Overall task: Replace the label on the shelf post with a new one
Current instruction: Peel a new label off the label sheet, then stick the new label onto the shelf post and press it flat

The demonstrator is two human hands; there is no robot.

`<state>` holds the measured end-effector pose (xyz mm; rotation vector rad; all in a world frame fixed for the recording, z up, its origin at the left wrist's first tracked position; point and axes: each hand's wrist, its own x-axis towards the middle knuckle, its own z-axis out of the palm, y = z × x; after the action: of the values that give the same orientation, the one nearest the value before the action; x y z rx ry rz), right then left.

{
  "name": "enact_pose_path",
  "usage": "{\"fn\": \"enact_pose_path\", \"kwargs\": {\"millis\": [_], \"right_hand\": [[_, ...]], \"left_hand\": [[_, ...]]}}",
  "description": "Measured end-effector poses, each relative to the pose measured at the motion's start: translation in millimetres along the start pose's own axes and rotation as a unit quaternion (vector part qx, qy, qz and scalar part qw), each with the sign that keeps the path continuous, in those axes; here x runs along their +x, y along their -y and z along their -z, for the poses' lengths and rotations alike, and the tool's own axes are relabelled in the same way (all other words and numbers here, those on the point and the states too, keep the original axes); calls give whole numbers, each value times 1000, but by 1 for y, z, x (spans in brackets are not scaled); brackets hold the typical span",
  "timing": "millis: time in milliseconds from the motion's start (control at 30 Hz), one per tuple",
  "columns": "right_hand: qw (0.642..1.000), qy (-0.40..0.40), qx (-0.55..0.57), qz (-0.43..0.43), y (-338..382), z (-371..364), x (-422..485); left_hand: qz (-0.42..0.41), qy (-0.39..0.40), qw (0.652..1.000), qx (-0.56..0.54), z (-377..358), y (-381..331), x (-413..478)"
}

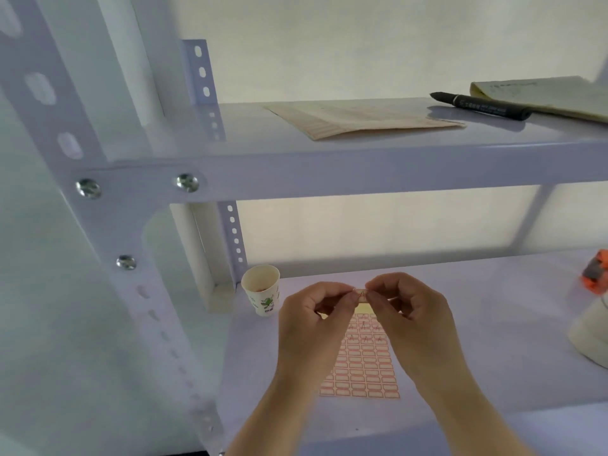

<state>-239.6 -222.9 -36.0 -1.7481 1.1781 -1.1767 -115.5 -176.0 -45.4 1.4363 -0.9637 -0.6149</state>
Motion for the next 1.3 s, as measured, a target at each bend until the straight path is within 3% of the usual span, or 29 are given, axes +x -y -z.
{"fn": "enact_pose_path", "kwargs": {"millis": [167, 800, 1100, 1300], "right_hand": [[995, -21, 94, 1, 16, 9, -27], [984, 69, 154, 48, 61, 19, -104], [980, 69, 162, 89, 105, -33, -126], [986, 22, 126, 107, 129, -75, -130]], "left_hand": [[-18, -40, 999, 15, 2, -10, -26], [-65, -175, 982, 10, 47, -54, -128], [-118, -178, 977, 28, 117, -48, -125], [-125, -153, 980, -34, 162, -52, -106]]}}
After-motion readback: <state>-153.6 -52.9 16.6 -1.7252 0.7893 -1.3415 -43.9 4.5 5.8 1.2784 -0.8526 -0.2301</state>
